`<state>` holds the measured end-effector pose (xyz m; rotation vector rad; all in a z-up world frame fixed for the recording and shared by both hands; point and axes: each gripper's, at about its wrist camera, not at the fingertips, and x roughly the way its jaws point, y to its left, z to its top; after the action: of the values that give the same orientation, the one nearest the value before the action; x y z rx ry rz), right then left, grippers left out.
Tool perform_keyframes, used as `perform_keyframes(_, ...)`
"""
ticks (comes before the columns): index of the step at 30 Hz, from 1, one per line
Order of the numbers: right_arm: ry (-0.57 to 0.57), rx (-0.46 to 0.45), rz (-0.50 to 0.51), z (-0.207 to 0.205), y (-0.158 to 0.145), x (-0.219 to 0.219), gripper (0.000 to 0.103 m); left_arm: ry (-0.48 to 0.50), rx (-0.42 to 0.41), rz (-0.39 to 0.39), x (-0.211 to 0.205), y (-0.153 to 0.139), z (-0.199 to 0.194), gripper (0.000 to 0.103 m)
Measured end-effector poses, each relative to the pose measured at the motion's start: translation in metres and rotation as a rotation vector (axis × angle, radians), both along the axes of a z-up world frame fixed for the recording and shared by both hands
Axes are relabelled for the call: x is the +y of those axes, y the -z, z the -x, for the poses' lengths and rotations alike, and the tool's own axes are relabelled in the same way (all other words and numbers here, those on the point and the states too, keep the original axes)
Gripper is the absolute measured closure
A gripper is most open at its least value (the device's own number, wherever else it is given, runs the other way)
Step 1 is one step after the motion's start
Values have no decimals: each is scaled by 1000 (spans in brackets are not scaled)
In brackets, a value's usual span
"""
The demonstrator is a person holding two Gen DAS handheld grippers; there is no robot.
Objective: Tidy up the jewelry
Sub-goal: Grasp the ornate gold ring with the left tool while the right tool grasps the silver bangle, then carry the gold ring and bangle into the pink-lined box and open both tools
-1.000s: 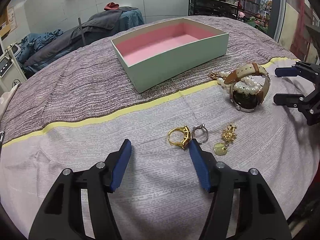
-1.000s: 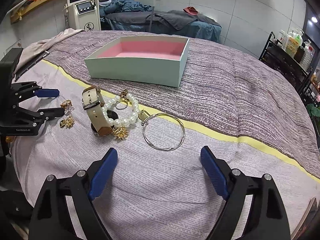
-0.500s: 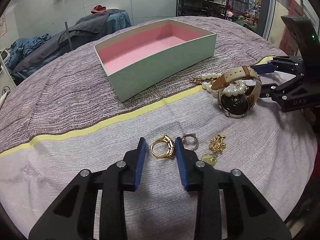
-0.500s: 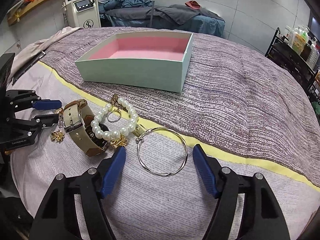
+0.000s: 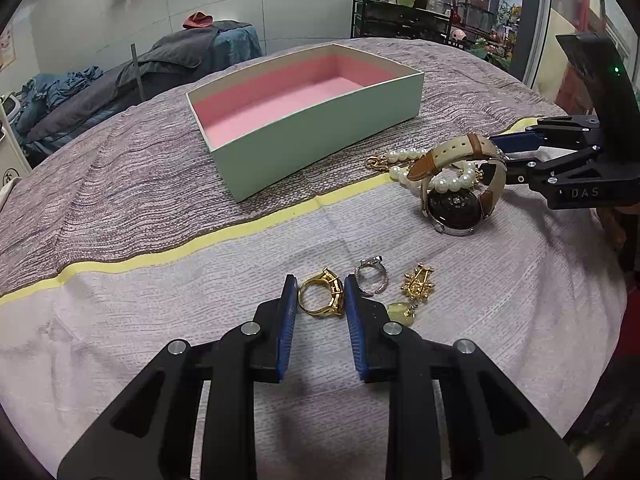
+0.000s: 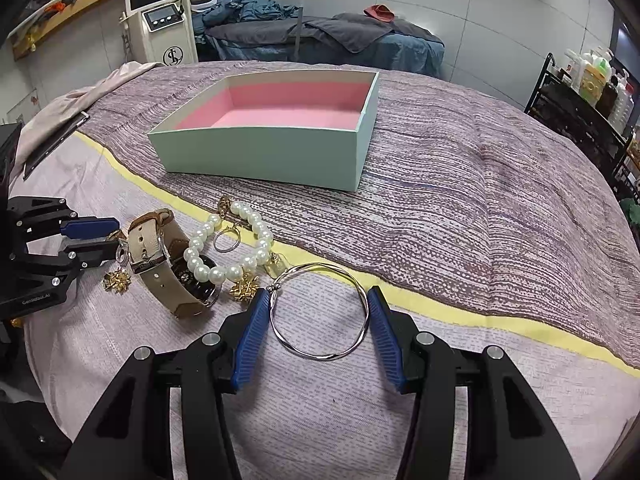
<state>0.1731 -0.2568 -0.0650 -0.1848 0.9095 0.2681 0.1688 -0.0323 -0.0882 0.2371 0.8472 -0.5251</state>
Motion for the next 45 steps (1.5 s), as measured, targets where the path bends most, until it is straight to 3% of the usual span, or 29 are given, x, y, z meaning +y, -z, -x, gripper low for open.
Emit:
perform_keyframes(13, -66, -77, -46, 6, -42, 19, 54, 2, -46, 82, 9, -38, -9, 78)
perform_keyframes(20, -135, -111, -44, -33, -64, 40, 54, -3, -85, 93, 5, -67, -54, 78)
perform_keyframes(24, -159, -95, -39, -69, -68, 53, 54, -1, -51, 95, -6, -76, -97, 78)
perform_keyframes(33, -172, -12, -25, -137, -48, 72, 54, -46, 46, 31, -30, -56, -184, 78)
perform_keyframes(45, -183, 70, -1, -153, -18, 81, 54, -44, 142, 14, -52, -26, -212, 78)
